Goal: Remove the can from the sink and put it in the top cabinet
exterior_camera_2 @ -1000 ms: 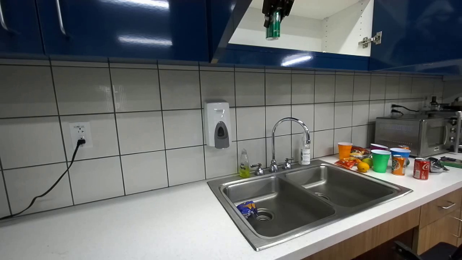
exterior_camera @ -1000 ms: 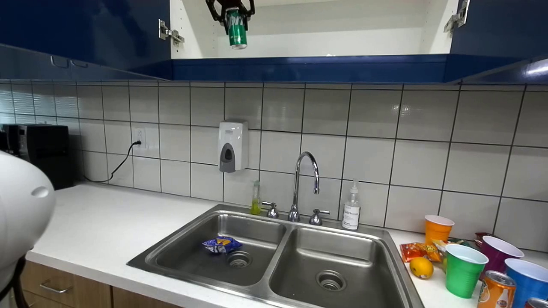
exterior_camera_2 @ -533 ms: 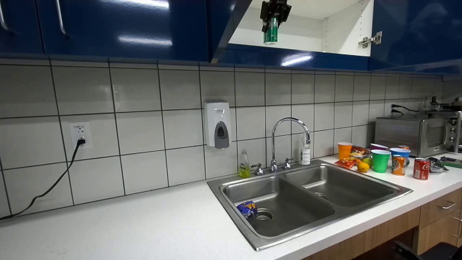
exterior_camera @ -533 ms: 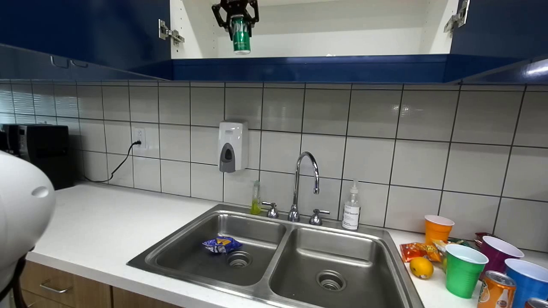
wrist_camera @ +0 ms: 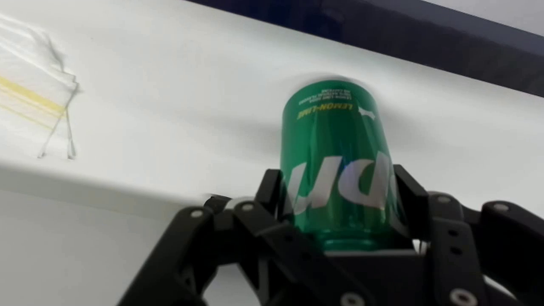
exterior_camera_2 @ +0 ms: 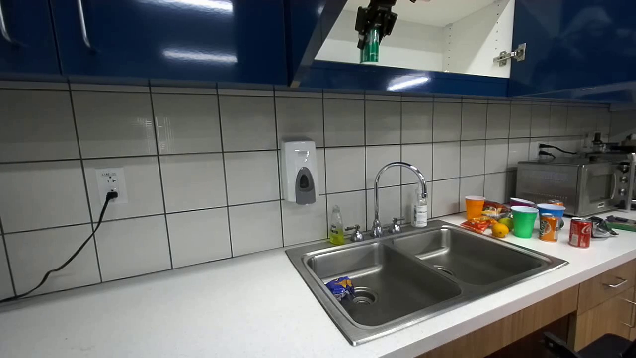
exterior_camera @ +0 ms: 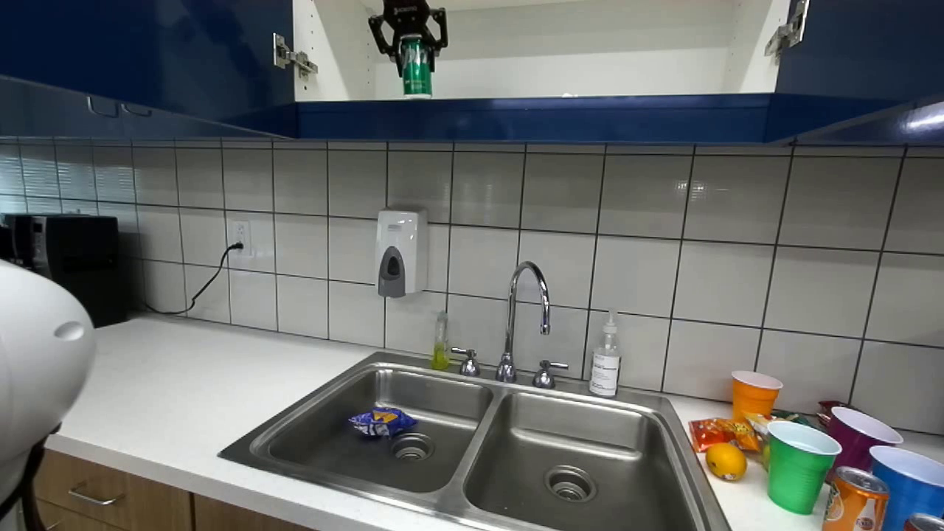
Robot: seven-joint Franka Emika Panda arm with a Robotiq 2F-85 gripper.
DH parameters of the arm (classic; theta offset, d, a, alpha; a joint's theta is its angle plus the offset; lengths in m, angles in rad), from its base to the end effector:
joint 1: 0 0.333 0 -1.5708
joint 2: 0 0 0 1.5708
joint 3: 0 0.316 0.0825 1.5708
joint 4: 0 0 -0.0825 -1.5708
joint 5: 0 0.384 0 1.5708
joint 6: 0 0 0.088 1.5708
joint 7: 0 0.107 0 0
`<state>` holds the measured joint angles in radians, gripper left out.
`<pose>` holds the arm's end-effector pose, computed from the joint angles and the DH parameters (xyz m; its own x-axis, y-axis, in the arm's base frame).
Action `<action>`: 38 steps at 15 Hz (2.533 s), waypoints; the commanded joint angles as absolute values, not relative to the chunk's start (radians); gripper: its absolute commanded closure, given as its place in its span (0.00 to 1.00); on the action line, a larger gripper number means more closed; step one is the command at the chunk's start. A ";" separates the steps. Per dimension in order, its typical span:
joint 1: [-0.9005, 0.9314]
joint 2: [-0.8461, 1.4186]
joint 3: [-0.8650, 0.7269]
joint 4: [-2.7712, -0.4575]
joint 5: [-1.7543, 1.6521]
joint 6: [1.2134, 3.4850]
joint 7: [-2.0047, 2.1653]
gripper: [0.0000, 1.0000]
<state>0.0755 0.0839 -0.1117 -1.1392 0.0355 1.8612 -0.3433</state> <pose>0.5756 -0.0134 0.8162 0.7635 0.3050 0.5693 0.2477 -0.9523 0.1780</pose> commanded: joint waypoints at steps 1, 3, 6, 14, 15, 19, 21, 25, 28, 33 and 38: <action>0.064 0.121 -0.118 -1.061 0.069 1.815 -0.380 0.60; 0.064 0.133 -0.120 -1.048 0.072 1.804 -0.380 0.60; 0.063 0.149 -0.121 -1.032 0.075 1.792 -0.381 0.60; 0.059 0.184 -0.131 -0.993 0.089 1.778 -0.386 0.10; 0.058 0.188 -0.131 -0.988 0.090 1.776 -0.386 0.09; 0.052 0.202 -0.131 -0.977 0.099 1.774 -0.394 0.00; 0.050 0.203 -0.129 -0.977 0.107 1.775 -0.401 0.00; 0.054 0.195 -0.127 -0.991 0.114 1.781 -0.413 0.00; 0.058 0.185 -0.127 -0.999 0.110 1.777 -0.408 0.00; 0.066 0.163 -0.127 -1.024 0.096 1.770 -0.400 0.00; 0.076 0.148 -0.127 -1.029 0.086 1.760 -0.391 0.00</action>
